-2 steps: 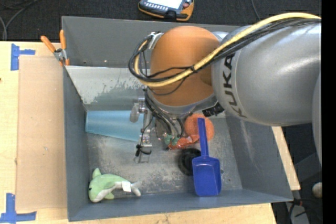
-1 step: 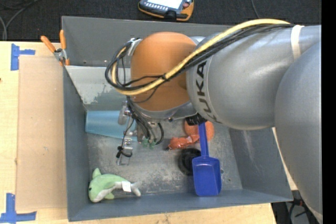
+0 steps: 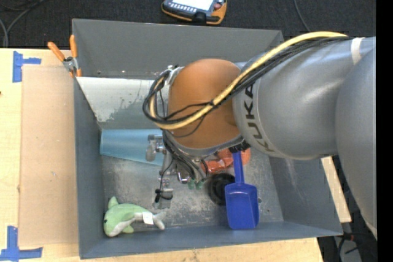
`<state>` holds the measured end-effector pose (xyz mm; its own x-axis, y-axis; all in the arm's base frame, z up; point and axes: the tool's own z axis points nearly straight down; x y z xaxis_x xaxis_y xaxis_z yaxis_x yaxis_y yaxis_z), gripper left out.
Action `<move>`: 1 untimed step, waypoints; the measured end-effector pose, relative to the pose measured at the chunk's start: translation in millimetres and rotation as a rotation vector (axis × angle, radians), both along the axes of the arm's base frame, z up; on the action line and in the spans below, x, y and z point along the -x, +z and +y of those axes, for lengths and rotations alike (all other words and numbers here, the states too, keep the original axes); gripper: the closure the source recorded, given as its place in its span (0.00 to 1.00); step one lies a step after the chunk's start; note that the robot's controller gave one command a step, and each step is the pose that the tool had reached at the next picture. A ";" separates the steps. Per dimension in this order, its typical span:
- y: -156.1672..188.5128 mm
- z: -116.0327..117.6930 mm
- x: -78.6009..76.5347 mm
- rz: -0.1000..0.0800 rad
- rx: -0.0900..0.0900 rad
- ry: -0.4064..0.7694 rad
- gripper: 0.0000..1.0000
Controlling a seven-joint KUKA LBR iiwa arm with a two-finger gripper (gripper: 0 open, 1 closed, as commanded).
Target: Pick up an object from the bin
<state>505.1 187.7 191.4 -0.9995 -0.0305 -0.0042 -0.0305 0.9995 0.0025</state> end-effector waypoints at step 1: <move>-8.0 -2.7 -8.5 0.000 -0.002 -0.152 0.00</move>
Offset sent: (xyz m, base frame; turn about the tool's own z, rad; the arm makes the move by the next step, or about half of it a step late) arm 0.0246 0.0420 -0.0576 -0.0746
